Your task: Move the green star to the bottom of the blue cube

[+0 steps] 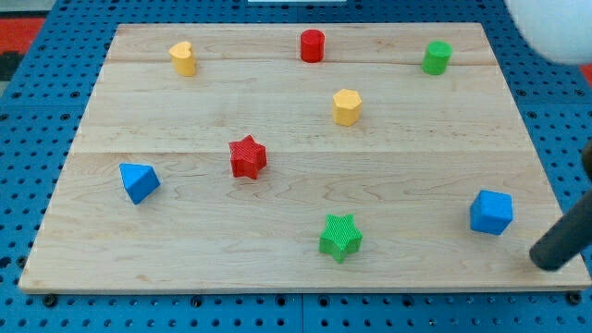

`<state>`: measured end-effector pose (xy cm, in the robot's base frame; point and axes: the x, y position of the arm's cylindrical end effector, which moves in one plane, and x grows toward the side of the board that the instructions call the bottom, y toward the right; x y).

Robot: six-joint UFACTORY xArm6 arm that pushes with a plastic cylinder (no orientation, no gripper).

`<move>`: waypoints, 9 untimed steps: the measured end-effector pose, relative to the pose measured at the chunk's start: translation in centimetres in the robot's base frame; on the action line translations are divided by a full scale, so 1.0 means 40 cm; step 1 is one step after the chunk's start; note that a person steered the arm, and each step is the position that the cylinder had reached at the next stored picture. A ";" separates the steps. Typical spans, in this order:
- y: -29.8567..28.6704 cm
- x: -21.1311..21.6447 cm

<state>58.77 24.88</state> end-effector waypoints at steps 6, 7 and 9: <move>-0.092 -0.177; 0.022 -0.181; -0.040 -0.215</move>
<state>50.16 23.28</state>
